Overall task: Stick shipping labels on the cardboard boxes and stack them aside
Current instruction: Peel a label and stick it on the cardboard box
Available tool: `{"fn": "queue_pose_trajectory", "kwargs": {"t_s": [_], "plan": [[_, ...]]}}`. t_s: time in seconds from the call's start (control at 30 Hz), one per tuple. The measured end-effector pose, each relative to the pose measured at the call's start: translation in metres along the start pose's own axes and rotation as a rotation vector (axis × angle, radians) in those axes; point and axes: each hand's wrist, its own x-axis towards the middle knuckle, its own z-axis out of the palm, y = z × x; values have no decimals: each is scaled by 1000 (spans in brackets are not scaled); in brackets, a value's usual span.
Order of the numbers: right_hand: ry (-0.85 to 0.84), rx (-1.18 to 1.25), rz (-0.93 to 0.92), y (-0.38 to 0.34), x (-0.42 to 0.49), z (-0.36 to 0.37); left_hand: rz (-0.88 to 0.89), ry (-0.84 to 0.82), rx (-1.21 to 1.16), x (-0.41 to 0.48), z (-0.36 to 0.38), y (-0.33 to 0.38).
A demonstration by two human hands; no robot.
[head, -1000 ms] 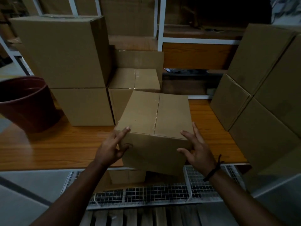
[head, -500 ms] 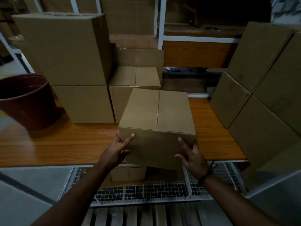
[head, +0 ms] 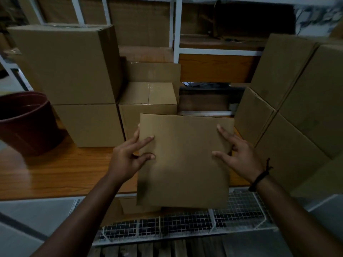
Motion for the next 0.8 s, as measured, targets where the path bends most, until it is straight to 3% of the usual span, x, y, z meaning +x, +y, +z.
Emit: {"fn": "queue_pose_trajectory", "kwargs": {"t_s": [0.27,0.5,0.8], "plan": [[-149,132,208,-15,71,-15,-372,18,-269,43,-8,1],[-295,131,372,-8,111,2,-547,30,-237,80,-9,-7],[-201,148,350,17,139,32,-677,-26,-251,102,8,-43]]}}
